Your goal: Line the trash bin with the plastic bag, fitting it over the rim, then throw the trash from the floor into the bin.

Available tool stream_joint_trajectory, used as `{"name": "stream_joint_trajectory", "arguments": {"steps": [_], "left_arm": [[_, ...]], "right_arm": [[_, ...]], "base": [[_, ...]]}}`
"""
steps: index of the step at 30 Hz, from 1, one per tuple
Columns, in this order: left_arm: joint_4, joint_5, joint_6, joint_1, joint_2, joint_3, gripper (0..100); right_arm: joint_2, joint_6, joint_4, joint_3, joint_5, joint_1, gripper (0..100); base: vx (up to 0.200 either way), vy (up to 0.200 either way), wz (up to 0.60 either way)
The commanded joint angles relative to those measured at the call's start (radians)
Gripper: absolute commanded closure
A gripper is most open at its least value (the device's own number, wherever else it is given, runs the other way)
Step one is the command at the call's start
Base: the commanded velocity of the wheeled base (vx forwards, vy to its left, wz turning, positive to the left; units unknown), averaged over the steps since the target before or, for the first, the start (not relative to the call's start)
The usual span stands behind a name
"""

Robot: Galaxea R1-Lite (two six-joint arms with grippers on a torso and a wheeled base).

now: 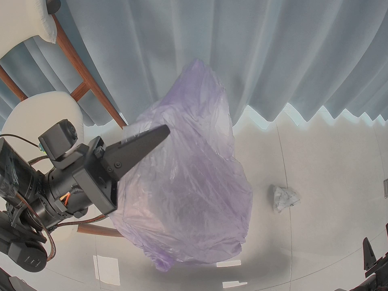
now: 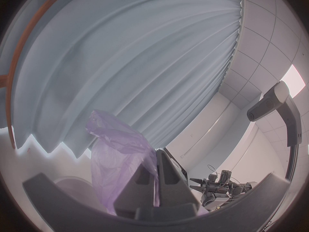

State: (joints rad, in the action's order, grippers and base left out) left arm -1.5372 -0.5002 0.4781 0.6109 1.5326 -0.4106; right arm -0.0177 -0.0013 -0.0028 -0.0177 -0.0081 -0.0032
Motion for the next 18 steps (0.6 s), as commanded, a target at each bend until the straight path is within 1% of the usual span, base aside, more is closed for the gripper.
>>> {"name": "stream_joint_trajectory", "arguments": {"steps": [1,11,18], "left_arm": [[-0.001,-0.001,0.001,-0.017,-0.022,-0.004,100],[-0.001,-0.001,-0.003,-0.020,-0.031,-0.005,100],[0.000,-0.001,-0.003,-0.022,-0.072,-0.019,100]], "right_arm": [[0.016,0.000,0.000,0.018,0.000,0.000,0],[0.016,0.000,0.000,0.018,0.000,0.002,0],[0.016,0.000,0.000,0.018,0.000,0.000,0]], "base": [[0.000,0.000,0.00],[0.000,0.000,0.00],[0.000,0.000,0.00]]}}
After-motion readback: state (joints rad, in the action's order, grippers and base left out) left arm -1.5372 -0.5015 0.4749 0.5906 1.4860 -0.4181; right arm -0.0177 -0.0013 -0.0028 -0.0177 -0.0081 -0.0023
